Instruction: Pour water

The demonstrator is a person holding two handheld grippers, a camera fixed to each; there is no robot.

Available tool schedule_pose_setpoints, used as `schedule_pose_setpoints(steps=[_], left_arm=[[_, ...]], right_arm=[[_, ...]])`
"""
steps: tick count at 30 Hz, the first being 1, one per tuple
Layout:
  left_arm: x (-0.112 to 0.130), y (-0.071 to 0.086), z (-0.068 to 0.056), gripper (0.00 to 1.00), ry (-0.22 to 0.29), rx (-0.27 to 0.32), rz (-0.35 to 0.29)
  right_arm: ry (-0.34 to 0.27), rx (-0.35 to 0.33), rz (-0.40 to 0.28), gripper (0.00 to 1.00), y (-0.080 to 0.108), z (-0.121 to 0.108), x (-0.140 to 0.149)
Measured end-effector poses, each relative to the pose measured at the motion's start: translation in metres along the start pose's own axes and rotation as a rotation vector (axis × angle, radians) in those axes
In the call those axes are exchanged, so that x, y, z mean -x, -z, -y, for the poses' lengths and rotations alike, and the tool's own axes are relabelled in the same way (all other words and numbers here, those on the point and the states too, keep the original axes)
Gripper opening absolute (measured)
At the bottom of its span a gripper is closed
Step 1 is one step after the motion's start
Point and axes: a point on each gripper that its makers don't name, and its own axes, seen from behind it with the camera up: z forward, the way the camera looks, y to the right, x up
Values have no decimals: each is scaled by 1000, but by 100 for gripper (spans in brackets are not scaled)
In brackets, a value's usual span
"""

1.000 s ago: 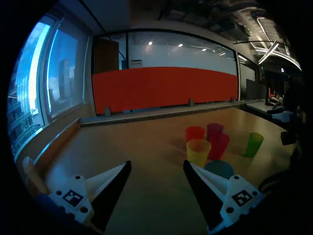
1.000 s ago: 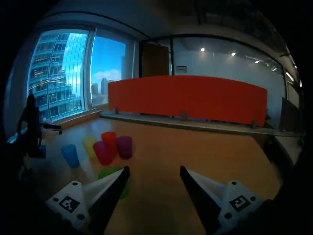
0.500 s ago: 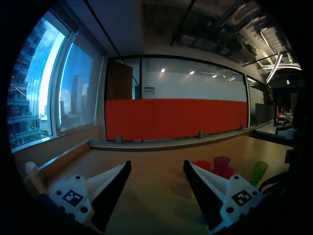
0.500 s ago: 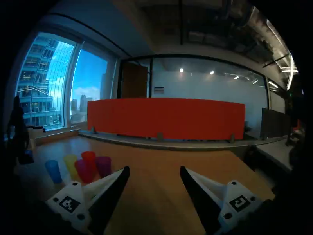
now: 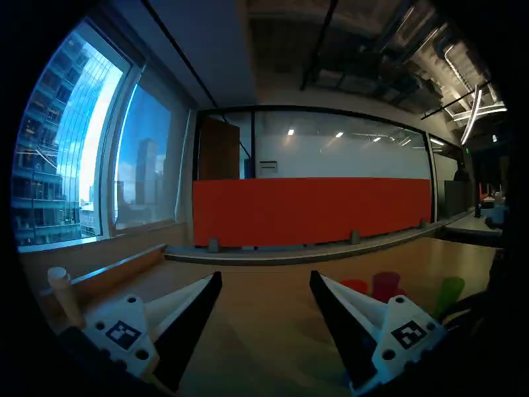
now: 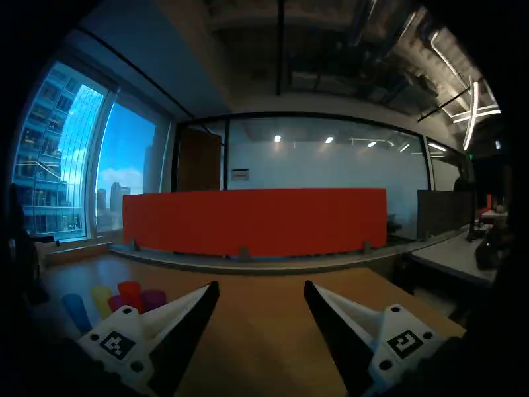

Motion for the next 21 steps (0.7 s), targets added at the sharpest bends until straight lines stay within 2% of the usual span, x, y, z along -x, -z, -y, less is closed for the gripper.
schedule_pose_setpoints(steps=[5,11,17,21], left_arm=[[5,1,0,99,-4,-16,-15],[18,1,0,99,-3,-35,-6],[24,-2,-4,99,20,-30,-9],[22,-3,-9,99,5,-25,-17]], right_arm=[[-5,9,-1,100,-3,4,4],[-4,45,3,100,-10,-2,8],[-7,64,11,100,-10,-5,15],[-7,73,23,100,-10,-7,21]])
